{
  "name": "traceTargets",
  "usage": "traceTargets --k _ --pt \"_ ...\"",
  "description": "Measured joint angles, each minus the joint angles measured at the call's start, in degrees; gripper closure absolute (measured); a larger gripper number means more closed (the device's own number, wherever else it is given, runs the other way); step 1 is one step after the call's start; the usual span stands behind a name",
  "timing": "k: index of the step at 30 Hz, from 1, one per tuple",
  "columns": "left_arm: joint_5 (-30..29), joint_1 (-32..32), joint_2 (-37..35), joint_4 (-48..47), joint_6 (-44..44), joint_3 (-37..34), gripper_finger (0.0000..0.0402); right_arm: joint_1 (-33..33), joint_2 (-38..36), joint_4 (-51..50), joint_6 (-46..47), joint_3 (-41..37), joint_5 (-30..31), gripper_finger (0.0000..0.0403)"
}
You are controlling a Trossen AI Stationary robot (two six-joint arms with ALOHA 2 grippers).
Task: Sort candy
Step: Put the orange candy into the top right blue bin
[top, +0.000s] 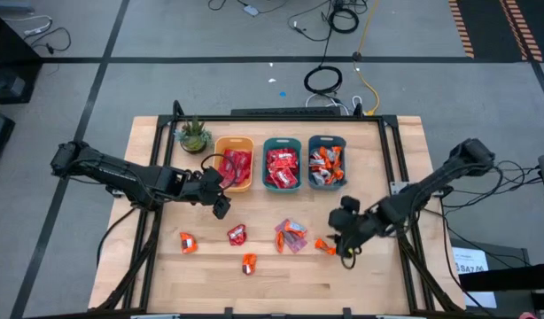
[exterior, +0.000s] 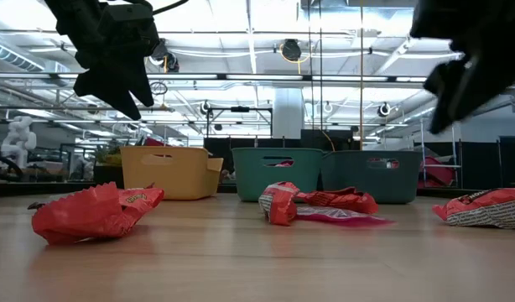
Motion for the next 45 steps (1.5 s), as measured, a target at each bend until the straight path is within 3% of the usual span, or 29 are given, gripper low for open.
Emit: traceTargets --k 12,15,20,26,29,32,39,45 --pt "0.0 0.0 0.0 0.0 0.0 0.0 0.0166 4.0 18.5 11.2 8.4 0.0 -7.7 0.0186" --pt "0.0 0.0 0.0 0.1 0.0 0.0 0.0166 4.0 22.0 12.4 11.0 0.3 -7.2 0.0189" --pt "0.0 0.0 0.0 0.6 0.0 0.0 0.0166 4.0 23.3 11.1 13.8 0.4 -6.0 0.0248" --pt "0.0 0.0 0.0 1.4 0.0 0.0 0.0166 3.7 16.6 6.1 11.5 -0.2 -7.8 0.0383" --pt "0.0 0.0 0.0 1.4 0.0 0.0 0.0166 2.8 10.0 0.2 12.5 -0.3 -6.3 0.0383" --pt "0.0 0.0 0.0 1.4 0.0 0.0 0.0166 1.3 3.2 -4.4 13.3 -0.2 0.2 0.0383" --pt "0.0 0.0 0.0 1.4 0.0 0.0 0.0166 -7.4 -10.3 -2.9 9.9 -0.2 14.1 0.0396" --pt "0.0 0.0 0.0 1.4 0.0 0.0 0.0166 -20.9 -13.4 -3.0 4.9 -0.1 13.5 0.0397"
